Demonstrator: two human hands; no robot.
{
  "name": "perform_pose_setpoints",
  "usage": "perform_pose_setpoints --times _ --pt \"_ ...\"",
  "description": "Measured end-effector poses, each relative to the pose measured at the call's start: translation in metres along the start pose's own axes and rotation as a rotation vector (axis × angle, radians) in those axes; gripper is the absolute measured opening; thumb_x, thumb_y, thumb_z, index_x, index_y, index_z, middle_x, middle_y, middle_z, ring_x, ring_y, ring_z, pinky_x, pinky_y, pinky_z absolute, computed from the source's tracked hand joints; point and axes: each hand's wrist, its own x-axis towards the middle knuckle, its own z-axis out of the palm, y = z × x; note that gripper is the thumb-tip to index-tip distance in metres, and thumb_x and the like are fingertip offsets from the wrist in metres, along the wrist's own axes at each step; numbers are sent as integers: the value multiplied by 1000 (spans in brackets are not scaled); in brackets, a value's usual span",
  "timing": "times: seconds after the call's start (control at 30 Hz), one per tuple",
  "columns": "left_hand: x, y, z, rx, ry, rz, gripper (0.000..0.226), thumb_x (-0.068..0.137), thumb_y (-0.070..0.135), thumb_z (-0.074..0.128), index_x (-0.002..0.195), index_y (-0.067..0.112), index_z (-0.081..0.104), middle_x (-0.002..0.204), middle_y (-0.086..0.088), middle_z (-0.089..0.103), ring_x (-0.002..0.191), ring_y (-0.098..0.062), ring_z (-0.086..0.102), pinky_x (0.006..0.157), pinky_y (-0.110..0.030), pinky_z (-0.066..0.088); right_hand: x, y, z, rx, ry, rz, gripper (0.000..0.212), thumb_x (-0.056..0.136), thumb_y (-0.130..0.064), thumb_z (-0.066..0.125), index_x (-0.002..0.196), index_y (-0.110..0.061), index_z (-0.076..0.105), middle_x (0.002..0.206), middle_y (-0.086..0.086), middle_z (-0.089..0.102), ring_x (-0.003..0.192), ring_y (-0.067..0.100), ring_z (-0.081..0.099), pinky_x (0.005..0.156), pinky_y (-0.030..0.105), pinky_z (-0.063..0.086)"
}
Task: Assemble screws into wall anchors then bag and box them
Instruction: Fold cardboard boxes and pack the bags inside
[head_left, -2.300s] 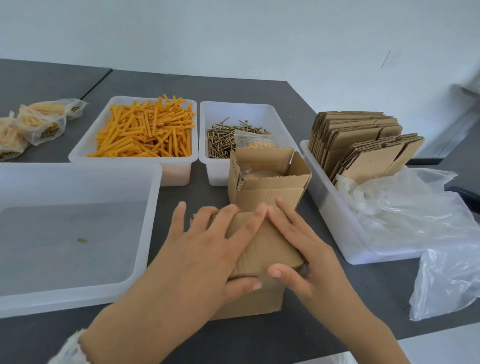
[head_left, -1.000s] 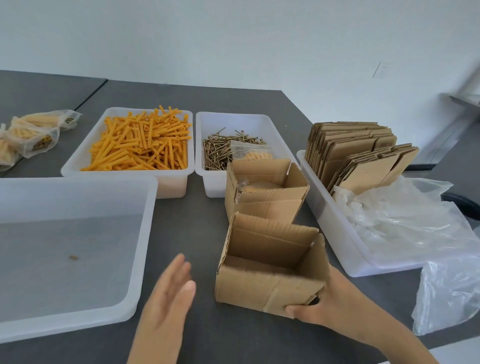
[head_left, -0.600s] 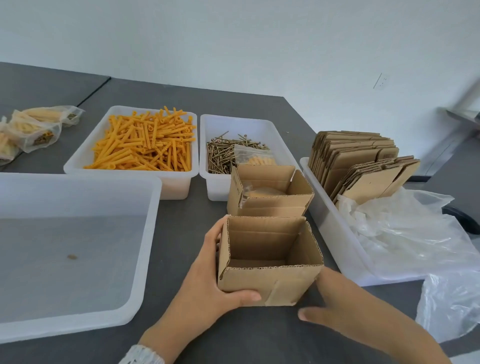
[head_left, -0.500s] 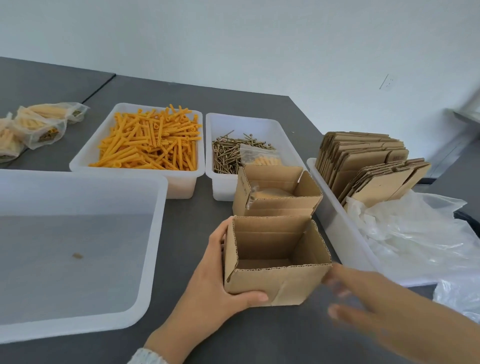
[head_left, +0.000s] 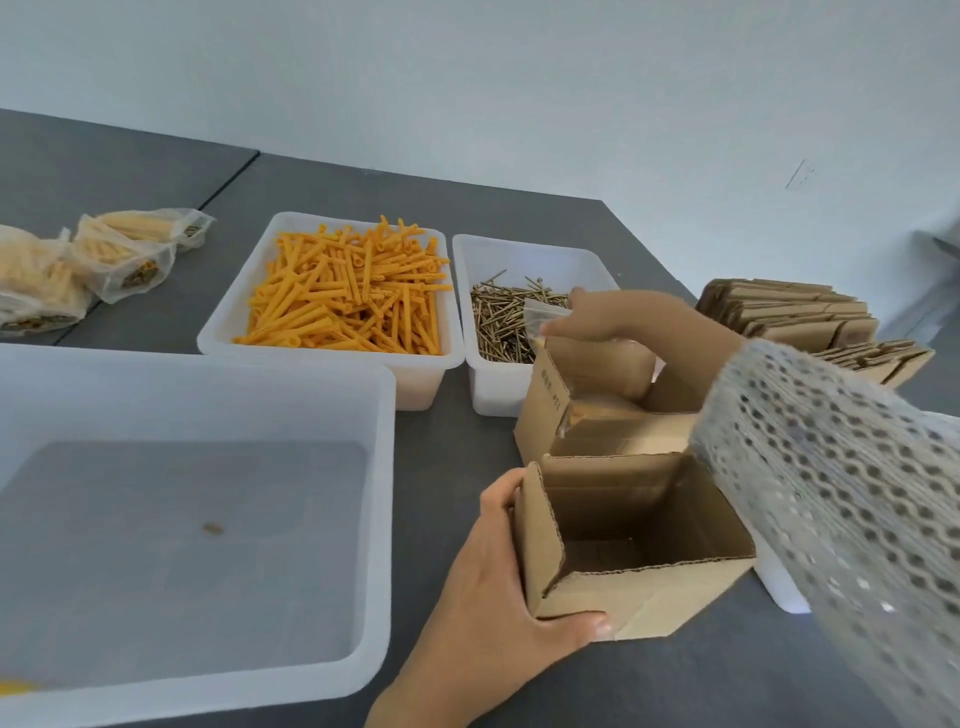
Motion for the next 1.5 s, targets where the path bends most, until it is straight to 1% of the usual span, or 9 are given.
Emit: perform_pose_setpoints --times 0.17,0.33,0.47,0.67,0.77,0.93,1.13,1.3,1.5 --pt "1 -5 2 11 15 16 114 55 62 85 140 59 9 134 34 42 123 2 49 101 -31 50 29 -11 -8 -172 -231 207 88 93 -70 40 153 -6 25 152 17 38 125 34 53 101 43 43" --pt "4 -9 5 33 17 13 116 53 65 84 140 58 8 133 37 39 121 7 48 101 -26 48 50 -4 20 -101 -83 201 71 98 -37 56 152 -2 26 157 15 30 136 32 40 107 41 38" --pt "5 -9 4 58 28 9 114 52 71 81 136 63 4 130 44 34 120 17 39 95 -10 40 59 1 24 143 16 203 81 96 -26 57 155 -5 6 156 18 27 137 36 37 106 41 38" --pt "6 -5 3 32 25 10 112 52 69 80 135 64 4 132 40 36 122 8 45 102 -22 47 45 33 -12 529 212 153 65 86 -11 59 141 -8 23 108 18 54 83 30 61 58 38 54" --pt "6 -3 2 14 20 6 111 53 67 81 133 66 4 133 37 38 124 3 47 104 -27 48 14 46 -40 967 328 -12 58 90 -8 58 138 -7 26 110 17 53 83 30 62 66 43 58" --pt "6 -2 1 1 21 3 110 52 66 82 129 68 4 133 35 41 123 0 49 103 -28 48 -91 61 -53 1457 -184 -311 32 84 -17 56 114 -7 63 104 16 69 97 32 71 77 42 58" --pt "4 -2 1 -10 28 14 113 52 59 87 134 63 9 131 33 44 121 4 50 98 -22 50 -155 68 0 1549 -427 -99 44 73 -17 72 114 -2 69 116 27 67 105 39 68 74 47 59" --pt "2 -1 1 16 29 24 113 51 60 86 134 63 9 131 34 43 121 5 50 97 -21 49 -160 49 43 1492 -6 -107 69 70 -18 81 128 -33 46 119 8 66 101 24 71 75 41 60" --pt "3 -1 0 13 33 18 114 52 58 88 133 64 8 130 38 41 121 7 48 98 -19 48 -168 54 66 885 435 -487 60 71 -27 83 111 -35 40 102 -12 61 95 13 66 72 25 59"
